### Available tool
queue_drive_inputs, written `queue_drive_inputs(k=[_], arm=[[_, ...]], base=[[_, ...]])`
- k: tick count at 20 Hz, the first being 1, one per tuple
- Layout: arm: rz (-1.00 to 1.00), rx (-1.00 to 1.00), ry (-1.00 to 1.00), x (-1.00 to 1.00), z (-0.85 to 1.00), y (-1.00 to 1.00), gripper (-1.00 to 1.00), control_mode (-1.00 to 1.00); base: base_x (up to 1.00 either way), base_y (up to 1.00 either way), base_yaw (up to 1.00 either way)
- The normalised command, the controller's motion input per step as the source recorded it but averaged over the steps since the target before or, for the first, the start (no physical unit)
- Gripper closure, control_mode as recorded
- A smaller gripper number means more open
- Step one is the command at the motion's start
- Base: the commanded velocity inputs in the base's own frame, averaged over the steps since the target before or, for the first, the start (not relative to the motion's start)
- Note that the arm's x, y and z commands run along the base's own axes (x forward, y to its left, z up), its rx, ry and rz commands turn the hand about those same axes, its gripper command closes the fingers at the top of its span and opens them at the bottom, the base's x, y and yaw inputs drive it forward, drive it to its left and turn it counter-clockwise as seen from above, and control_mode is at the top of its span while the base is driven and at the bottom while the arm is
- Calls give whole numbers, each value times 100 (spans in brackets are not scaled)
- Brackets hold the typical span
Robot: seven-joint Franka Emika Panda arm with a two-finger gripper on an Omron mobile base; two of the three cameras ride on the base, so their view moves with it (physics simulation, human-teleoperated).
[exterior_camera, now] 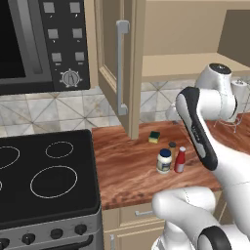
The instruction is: There are various items on the counter. Only move the condiments/shakers into the cabinet.
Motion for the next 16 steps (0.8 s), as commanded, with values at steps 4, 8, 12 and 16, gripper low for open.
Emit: queue_drive_inputs(k=[4, 8, 12, 16], arm=[[0, 21, -6, -40, -30, -100, -100, -100], [2, 19, 0, -20, -32, -93, -100, -100], [6, 17, 0, 0, -29, -80, -100, -100], [7, 17, 0, 0, -27, -57, -100, -100]], base=[[0, 0, 0], [0, 0, 0], [0, 0, 0], [0, 0, 0]])
